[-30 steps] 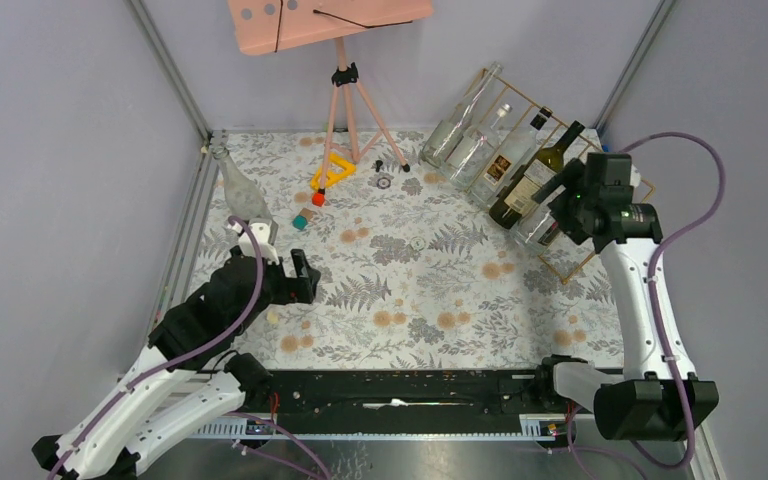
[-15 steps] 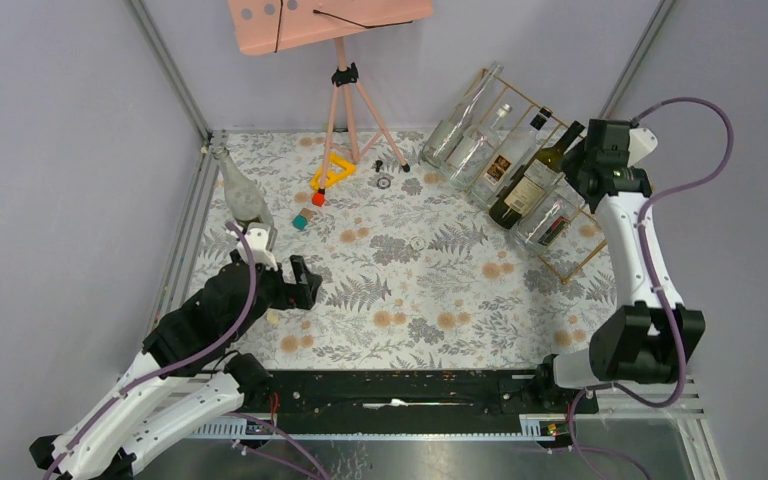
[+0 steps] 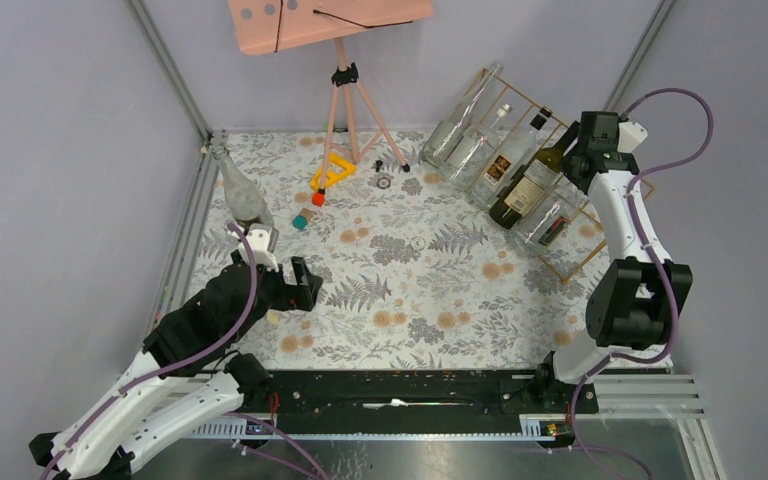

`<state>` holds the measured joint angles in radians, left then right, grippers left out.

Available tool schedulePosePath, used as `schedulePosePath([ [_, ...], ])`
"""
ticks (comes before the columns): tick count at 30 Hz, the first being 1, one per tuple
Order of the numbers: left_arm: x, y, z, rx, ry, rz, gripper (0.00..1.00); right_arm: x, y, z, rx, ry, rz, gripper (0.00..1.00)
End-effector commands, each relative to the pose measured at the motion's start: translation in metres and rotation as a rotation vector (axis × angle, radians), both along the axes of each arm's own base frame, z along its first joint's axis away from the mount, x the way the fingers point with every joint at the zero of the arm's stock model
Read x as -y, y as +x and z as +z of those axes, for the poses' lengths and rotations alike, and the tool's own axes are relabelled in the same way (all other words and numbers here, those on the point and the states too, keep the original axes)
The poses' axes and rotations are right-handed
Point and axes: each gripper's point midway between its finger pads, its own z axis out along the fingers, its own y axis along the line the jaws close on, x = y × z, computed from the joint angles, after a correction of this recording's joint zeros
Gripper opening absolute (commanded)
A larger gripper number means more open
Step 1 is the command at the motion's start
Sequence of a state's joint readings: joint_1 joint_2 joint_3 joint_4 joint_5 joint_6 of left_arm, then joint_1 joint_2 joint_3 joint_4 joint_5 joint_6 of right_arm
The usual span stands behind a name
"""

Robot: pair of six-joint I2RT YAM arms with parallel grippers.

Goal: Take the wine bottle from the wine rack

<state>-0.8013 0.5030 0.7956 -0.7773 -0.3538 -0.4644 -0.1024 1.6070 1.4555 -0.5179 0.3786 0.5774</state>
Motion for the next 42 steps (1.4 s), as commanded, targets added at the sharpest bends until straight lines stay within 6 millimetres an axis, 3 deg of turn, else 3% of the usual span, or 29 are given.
schedulePosePath([
  [1, -0.002, 0.001, 0.005, 0.022, -0.01, 0.016, 0.93, 0.019, 0.011, 0.013, 0.029, -0.059, -0.04, 0.59],
  [15, 0.0, 0.002, 0.002, 0.011, 0.001, 0.011, 0.93, 0.036, 0.033, -0.011, -0.006, -0.076, -0.026, 0.55],
  [26, 0.002, 0.002, 0.0, 0.002, 0.009, 0.006, 0.93, 0.036, 0.042, -0.02, -0.003, -0.077, -0.003, 0.43],
  [29, 0.002, 0.003, 0.0, 0.002, 0.01, 0.006, 0.93, 0.032, 0.043, -0.021, -0.002, -0.071, 0.021, 0.36],
  [37, 0.002, 0.003, 0.0, 0.001, 0.01, 0.005, 0.93, 0.02, 0.041, 0.0, 0.086, -0.044, 0.076, 0.01],
  [42, 0.002, 0.003, 0.0, 0.001, 0.011, 0.006, 0.93, 0.012, 0.028, 0.025, 0.216, -0.031, 0.082, 0.0],
])
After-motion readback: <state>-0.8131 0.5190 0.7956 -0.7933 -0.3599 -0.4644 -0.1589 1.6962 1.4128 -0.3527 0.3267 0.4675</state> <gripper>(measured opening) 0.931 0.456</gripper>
